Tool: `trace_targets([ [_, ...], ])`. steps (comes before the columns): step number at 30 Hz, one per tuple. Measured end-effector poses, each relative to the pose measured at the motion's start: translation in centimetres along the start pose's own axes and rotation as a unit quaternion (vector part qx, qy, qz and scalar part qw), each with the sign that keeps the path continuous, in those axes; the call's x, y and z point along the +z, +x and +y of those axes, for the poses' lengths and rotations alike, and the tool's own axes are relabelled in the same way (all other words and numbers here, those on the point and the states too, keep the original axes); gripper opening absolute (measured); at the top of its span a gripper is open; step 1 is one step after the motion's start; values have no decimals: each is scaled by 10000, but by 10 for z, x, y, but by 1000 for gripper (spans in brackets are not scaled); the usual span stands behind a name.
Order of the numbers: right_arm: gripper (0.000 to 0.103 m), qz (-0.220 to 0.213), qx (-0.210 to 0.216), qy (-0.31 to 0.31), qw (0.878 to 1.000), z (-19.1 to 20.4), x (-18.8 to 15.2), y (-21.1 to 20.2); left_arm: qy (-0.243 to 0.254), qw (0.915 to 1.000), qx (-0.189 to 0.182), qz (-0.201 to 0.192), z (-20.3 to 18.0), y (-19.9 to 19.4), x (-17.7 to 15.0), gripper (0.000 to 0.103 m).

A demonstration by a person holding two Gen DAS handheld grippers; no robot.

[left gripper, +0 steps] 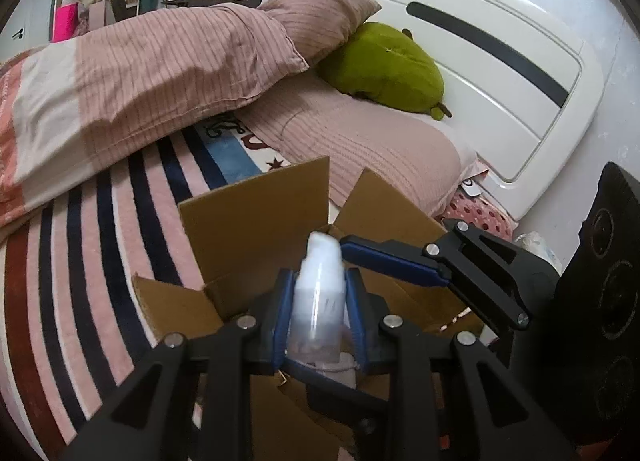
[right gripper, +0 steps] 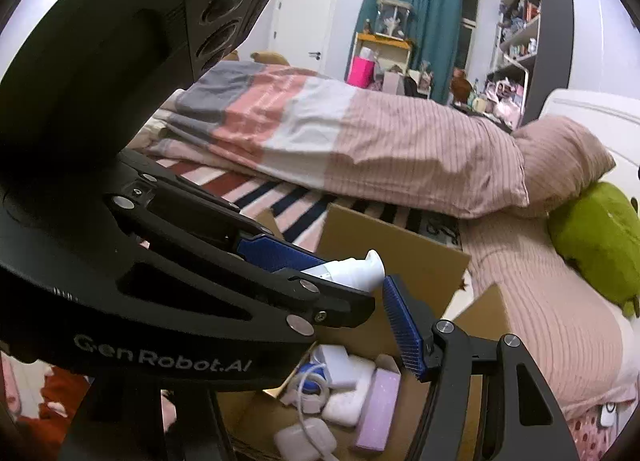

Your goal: Organize rigid objects

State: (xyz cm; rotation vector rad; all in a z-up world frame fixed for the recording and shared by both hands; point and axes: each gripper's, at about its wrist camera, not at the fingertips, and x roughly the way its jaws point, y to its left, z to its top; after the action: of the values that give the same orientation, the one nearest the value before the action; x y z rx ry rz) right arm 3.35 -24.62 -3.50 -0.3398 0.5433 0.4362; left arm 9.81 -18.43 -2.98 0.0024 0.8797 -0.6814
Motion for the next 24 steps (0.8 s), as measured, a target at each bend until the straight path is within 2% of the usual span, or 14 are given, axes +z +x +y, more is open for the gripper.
trace_targets([
  [1, 59, 19, 55, 71, 10000, -3, -1, 1, 11, 10000, 28, 29, -1, 2, 0, 27],
  [3, 65, 88, 101, 203, 9997, -7, -2, 1, 59, 9999, 120, 50, -2, 4, 0, 42],
  [4, 67, 109, 92, 231, 9996, -8, -1, 2, 69, 9998, 208, 28, -2, 3, 0, 56],
  [5, 69, 122, 74, 252, 9996, -9, -1, 2, 64, 9996, 256, -13, -2, 1, -1, 63],
  [9, 70, 204, 100, 387, 9990, -12, -3, 1, -3, 9992, 377, -120, 3, -10, -3, 70],
  [10, 70, 220, 126, 431, 9987, -12, -2, 2, -18, 9988, 446, -178, 4, -14, -4, 81],
  [11, 70, 235, 156, 477, 9985, -13, -2, 2, -27, 9983, 518, -276, 5, -20, -6, 84],
  [15, 70, 228, 215, 545, 9980, -13, -3, -3, -179, 9954, 748, -579, 12, -46, -13, 87],
  [17, 74, 204, 271, 572, 9978, -12, -3, -6, -281, 9907, 1081, -772, 18, -63, -20, 89],
  [18, 83, 183, 295, 586, 9977, -13, -2, -6, -338, 9874, 1275, -872, 22, -72, -24, 89],
  [20, 91, 106, 358, 598, 9975, -11, -1, -9, -453, 9797, 1661, -1030, 29, -88, -31, 89],
  [24, 96, -46, 636, 566, 9964, -7, 3, -16, -815, 9628, 2237, -1279, 47, -120, -48, 89],
])
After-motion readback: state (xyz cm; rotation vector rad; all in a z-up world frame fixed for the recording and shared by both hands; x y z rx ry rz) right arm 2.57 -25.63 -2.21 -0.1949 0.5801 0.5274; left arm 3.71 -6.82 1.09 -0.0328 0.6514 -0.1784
